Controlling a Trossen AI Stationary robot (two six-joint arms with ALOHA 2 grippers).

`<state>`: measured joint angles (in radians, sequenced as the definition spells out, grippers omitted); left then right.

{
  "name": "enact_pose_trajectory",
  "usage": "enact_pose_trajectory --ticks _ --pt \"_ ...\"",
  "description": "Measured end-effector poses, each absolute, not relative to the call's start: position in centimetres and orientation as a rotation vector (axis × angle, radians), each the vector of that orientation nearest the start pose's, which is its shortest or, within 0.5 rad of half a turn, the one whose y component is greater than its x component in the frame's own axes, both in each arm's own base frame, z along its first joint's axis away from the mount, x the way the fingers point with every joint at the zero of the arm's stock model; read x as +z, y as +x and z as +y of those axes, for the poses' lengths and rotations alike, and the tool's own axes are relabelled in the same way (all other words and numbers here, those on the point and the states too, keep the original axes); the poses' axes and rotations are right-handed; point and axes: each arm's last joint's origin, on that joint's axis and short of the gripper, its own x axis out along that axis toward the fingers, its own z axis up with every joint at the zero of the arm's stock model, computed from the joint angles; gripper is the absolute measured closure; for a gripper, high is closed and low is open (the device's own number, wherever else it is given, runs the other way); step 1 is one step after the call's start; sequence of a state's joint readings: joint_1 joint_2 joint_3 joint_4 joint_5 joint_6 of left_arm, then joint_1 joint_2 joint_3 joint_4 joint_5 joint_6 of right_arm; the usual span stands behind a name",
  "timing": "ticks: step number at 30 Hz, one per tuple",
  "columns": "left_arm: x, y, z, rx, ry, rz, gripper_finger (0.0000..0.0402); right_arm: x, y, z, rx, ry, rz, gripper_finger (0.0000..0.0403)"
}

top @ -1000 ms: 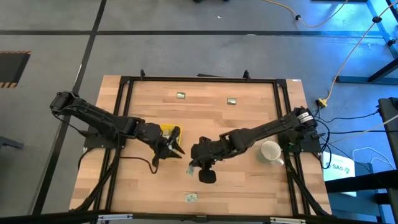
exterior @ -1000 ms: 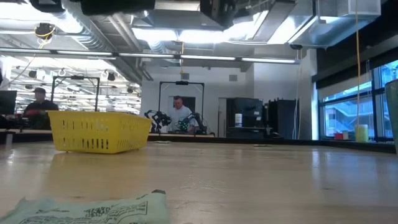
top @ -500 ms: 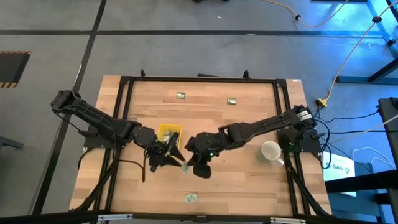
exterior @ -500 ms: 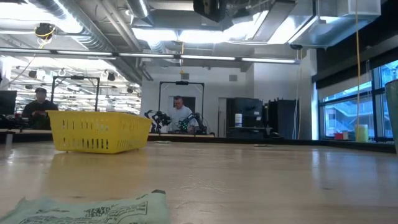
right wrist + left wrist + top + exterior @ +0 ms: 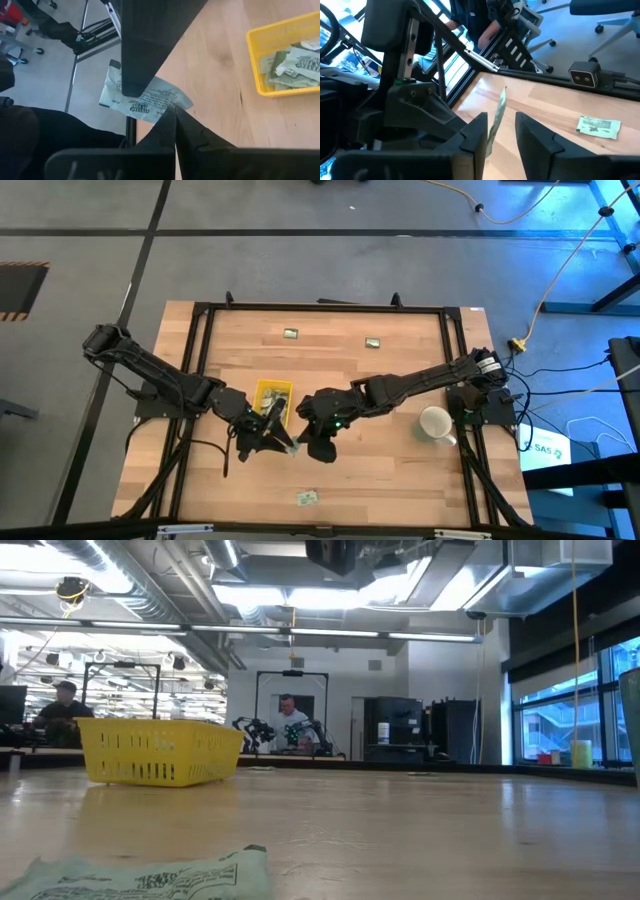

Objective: Pick and place Stevia / Truvia into bins
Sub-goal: Put the white packet into the yellow bin

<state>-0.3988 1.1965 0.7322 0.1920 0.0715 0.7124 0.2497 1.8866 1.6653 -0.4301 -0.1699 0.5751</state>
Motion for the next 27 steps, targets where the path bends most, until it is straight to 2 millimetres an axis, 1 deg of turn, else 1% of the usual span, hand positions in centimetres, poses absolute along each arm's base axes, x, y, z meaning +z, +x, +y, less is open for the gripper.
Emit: enact_pose_trajectory --ticks 6,12,15,20,24,27 --pt "26.94 24.16 -10.41 -0.539 0.751 0.066 0.0338 30.22 41.72 11.14 0.207 0.528 0.736 0.0403" --pt "26.93 24.16 -10.41 -0.539 0.752 0.067 0.039 30.23 41.73 11.14 0.211 0.519 0.733 0.0403" --pt "26.92 24.16 -10.41 -0.54 0.749 0.068 0.0396 30.28 41.77 11.15 0.223 0.489 0.722 0.0398" --pt "26.67 24.09 -10.38 -0.542 0.665 0.118 0.0397 30.4 41.83 11.17 0.237 0.437 0.699 0.0364" --pt "26.4 23.86 -10.24 -0.535 0.523 0.2 0.0397 30.23 41.73 11.12 0.231 0.412 0.713 0.0318" --pt "26.31 23.45 -9.66 -0.491 0.365 0.294 0.0397 29.79 41.42 10.91 0.173 0.388 0.758 0.0289"
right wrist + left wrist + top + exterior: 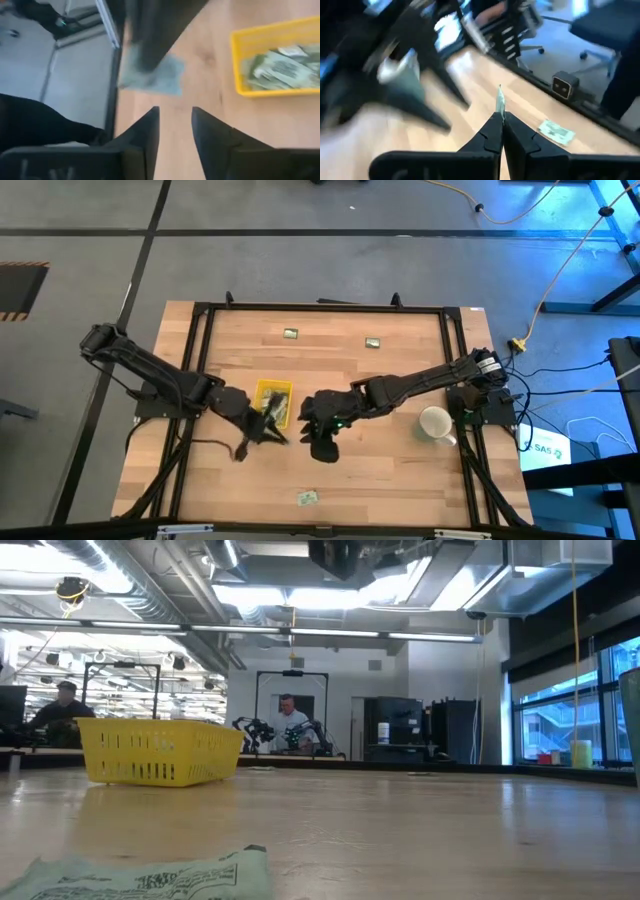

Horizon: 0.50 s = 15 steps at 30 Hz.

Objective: Pick and place Stevia / Truvia into bins
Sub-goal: Put the white packet into the yellow bin

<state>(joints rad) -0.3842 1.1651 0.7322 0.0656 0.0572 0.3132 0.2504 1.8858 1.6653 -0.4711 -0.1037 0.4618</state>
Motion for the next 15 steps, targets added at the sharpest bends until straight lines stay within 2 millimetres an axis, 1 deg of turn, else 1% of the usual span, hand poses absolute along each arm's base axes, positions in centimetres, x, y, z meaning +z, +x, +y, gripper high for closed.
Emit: enact_pose_trajectory --ticks 4,7,11,15 --pt "26.0 22.7 -7.8 -0.32 0.087 0.469 0.0398 29.4 41.1 11.2 0.172 0.321 0.788 0.0274" --pt "25.1 22.2 -6.0 -0.18 -0.072 0.628 0.0397 29.1 41.0 12.2 0.22 0.245 0.789 0.0273" --pt "23.3 21.9 -3.9 -0.009 -0.276 0.796 0.0398 27.4 41.3 14.2 0.279 0.142 0.812 0.0273" --pt "21.5 21.8 -2.4 0.057 -0.398 0.871 0.0398 25.3 41.6 15.7 0.31 0.093 0.854 0.0273"
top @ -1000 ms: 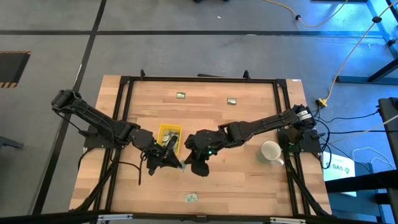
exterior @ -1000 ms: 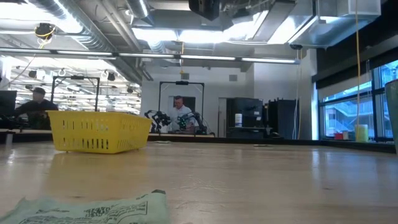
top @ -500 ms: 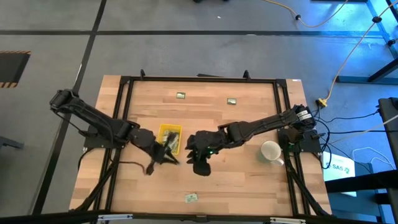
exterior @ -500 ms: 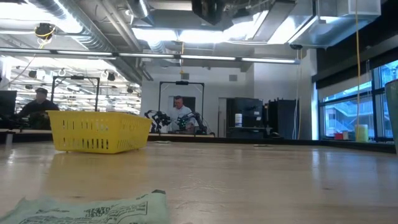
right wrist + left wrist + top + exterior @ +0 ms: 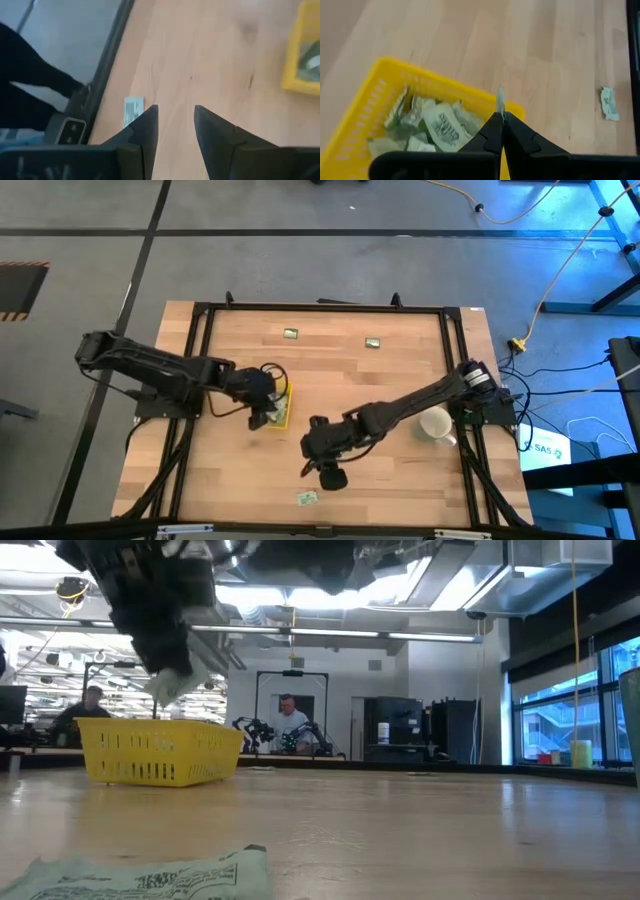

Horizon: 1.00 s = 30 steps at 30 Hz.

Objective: Pick and place Stevia / Truvia into bins
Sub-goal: Put the white packet into the yellow bin, then put the green packet into the yellow bin

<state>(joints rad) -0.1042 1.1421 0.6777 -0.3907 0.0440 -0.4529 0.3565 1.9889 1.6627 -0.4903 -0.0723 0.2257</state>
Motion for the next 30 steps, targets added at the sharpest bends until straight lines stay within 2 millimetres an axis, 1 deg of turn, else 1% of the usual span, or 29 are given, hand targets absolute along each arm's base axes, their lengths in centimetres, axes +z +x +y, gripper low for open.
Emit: enact_pose_trajectory --ticks 3,8,13,15,19,22,27,30 --pt "20.5 21.9 -1.5 0.078 -0.467 0.909 0.0396 24.0 41.8 16.0 0.31 0.083 0.889 0.0273" --pt "19.4 22.6 -0.6 0.128 -0.474 0.951 0.0375 22.6 42.2 16.0 0.31 0.046 0.923 0.0273" --pt "18.7 22.9 0.1 0.157 -0.471 0.978 0.0342 21.0 42.3 17.4 0.361 -0.027 0.939 0.0273" --pt "18.8 23.0 0.2 0.152 -0.471 0.96 0.0331 20.0 42.2 18.3 0.388 -0.061 0.95 0.0273" --pt "20.1 23.4 0.3 0.126 -0.449 0.905 0.0319 17.9 42.2 20.6 0.455 -0.122 0.929 0.0273" --pt "20.9 23.5 0.3 0.101 -0.403 0.878 0.0316 16.7 42.4 21.8 0.497 -0.134 0.903 0.0273" --pt "21.4 23.6 0.4 0.1 -0.395 0.856 0.0317 16.0 42.8 22.0 0.517 -0.122 0.887 0.0284" --pt "21.3 23.6 0.4 0.101 -0.396 0.857 0.0319 15.0 42.9 22.1 0.53 -0.151 0.899 0.0298"
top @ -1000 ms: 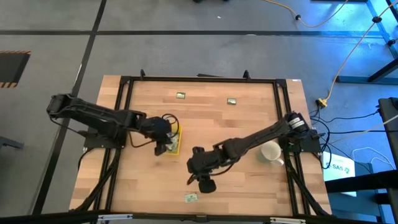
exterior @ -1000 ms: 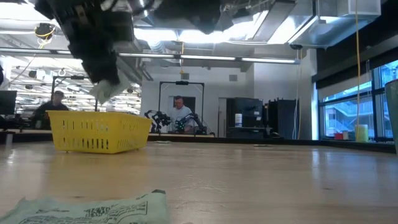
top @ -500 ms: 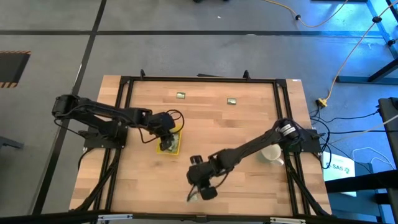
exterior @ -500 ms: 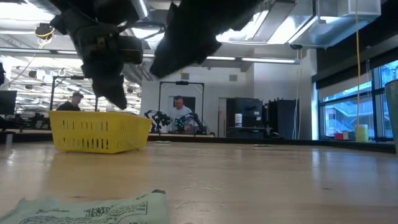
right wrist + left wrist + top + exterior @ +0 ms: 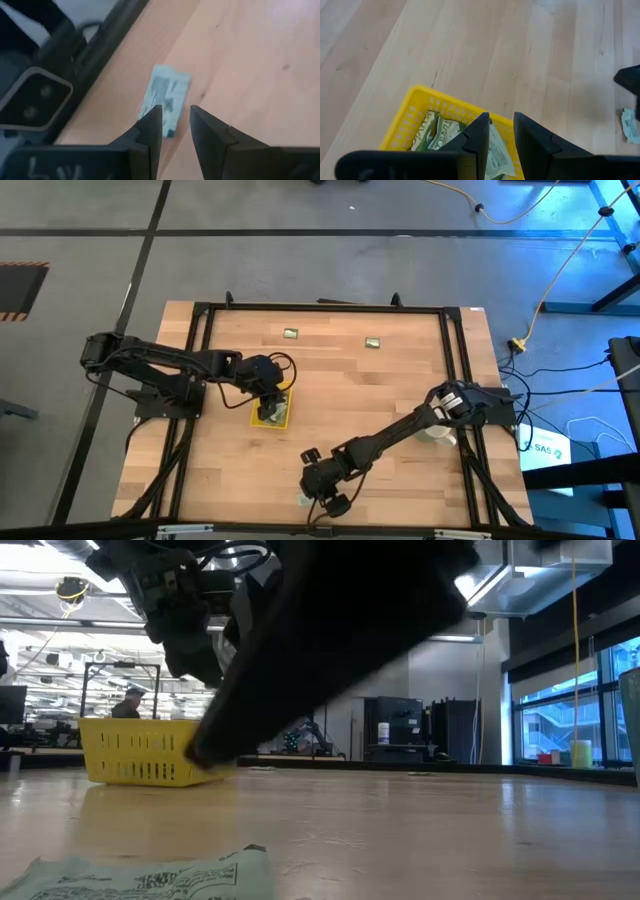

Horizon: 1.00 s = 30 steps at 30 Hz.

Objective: Pick and place Stevia / Truvia into bins
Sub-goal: Put the green packet into the yellow bin

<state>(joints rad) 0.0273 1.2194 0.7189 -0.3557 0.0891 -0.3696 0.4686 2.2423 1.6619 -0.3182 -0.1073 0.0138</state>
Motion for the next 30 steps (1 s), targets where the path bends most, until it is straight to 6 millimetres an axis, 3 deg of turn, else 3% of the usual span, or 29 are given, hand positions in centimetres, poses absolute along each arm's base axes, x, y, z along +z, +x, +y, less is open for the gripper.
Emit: enact_pose_trajectory --ticks 7,14,23,30 --pt "21.3 23.6 0.4 0.102 -0.398 0.86 0.0316 12.2 43.0 22.4 0.548 -0.181 0.949 0.0317" --pt "21.3 23.6 0.3 0.1 -0.398 0.86 0.0319 10.8 42.4 23.4 0.515 -0.21 0.997 0.0327" --pt "21.3 23.6 0.2 0.096 -0.405 0.861 0.0316 10.5 42.1 23.6 0.499 -0.187 1.026 0.0394" --pt "21.3 23.6 0.2 0.083 -0.41 0.863 0.0322 10.6 42.1 23.6 0.454 -0.106 1.042 0.04"
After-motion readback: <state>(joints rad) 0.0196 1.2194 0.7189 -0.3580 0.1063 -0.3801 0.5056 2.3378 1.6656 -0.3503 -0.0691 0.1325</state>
